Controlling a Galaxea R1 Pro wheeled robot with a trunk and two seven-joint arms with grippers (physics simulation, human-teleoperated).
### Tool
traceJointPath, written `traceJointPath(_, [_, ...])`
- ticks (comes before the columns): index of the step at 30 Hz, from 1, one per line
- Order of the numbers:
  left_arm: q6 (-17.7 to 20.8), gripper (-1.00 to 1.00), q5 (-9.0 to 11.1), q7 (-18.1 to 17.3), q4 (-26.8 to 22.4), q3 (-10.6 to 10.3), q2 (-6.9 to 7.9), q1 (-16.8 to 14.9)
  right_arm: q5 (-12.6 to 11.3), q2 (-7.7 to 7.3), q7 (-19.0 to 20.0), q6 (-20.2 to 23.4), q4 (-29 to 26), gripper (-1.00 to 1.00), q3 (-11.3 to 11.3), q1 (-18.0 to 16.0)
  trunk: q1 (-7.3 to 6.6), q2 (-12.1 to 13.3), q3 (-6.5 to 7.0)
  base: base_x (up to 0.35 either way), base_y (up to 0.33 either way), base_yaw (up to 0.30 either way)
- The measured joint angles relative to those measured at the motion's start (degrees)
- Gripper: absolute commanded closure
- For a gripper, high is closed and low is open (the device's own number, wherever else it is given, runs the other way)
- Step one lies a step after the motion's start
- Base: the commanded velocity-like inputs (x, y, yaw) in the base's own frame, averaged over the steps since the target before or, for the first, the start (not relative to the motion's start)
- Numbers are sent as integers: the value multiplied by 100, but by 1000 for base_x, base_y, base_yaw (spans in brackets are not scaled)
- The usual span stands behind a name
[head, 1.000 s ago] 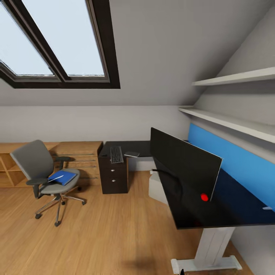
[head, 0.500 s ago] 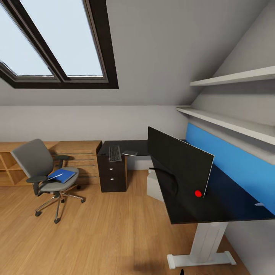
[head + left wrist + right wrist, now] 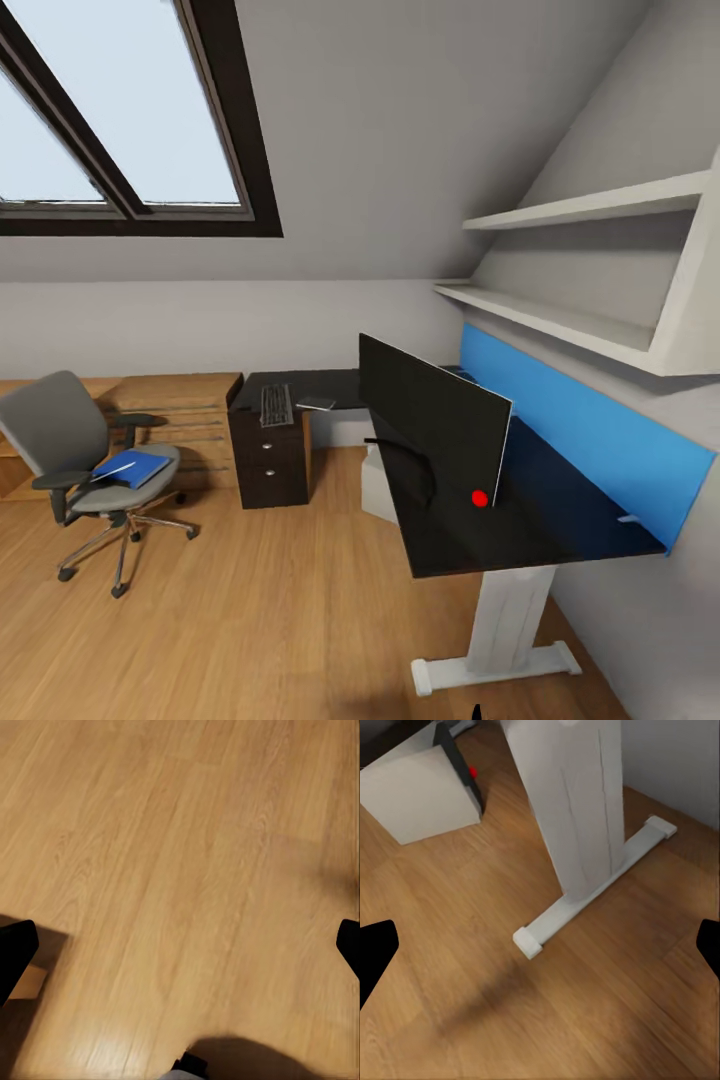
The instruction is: In the bedroom, organize the workspace by keeping the computer under the desk, ensuring the monitor is on the desk, placing the keyboard on the desk next to the monitor, placing the mouse on the desk next to the keyboard, moving the folder from the swivel chair onto the desk next to the mouse, stacking the notebook on top of the folder with the pen on top of the notebook, and positioning the swivel chair next to the desk.
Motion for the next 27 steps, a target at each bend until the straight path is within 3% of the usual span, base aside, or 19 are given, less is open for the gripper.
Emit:
traceJointPath(6, [0,-100,11,0,20,1,3,1,1,0,-2,1,0,-100,0,-1,0,0,29,-18,-169,-177])
traceJointPath(22, [1,-100,23,1,28,12,3,2,3,-17,-3,-26,-28,-100,-2,-3,0,0,35,-1,-9,-10])
traceJointPath(27, [1,-100,28,1,28,19,3,2,4,-230,-1,-51,-80,-100,-14,-5,0,0,35,0,0,0])
